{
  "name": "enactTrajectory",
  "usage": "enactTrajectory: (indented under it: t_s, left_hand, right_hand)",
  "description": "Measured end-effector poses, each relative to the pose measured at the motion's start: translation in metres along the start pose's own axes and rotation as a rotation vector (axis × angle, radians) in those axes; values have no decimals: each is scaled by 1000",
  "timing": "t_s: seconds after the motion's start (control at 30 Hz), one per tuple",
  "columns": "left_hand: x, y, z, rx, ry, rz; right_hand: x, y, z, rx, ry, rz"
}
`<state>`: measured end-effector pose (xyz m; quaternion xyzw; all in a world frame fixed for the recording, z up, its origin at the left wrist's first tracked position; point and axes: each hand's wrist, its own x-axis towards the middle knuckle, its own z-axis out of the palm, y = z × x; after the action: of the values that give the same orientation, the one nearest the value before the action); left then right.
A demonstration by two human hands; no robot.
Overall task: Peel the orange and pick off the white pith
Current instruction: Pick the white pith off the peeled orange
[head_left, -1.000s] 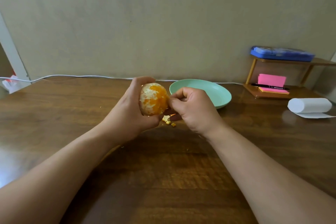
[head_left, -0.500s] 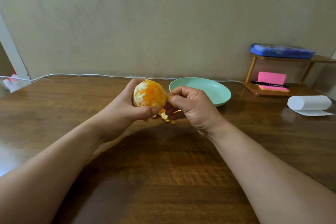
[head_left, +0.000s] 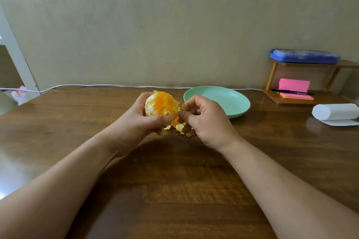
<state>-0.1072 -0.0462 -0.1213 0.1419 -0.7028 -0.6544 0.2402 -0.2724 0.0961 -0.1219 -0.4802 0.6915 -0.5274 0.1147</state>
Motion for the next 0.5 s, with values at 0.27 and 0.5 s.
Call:
enactTrajectory:
  t_s: [0.27,0.5]
  left_hand:
    - [-1,1,1,289,72,15]
    - [-3,4,3,394,113,50]
  right_hand:
    - [-3,-1,-1,-398,-35,4]
    - [-3,-3,-2,-444,26,-83]
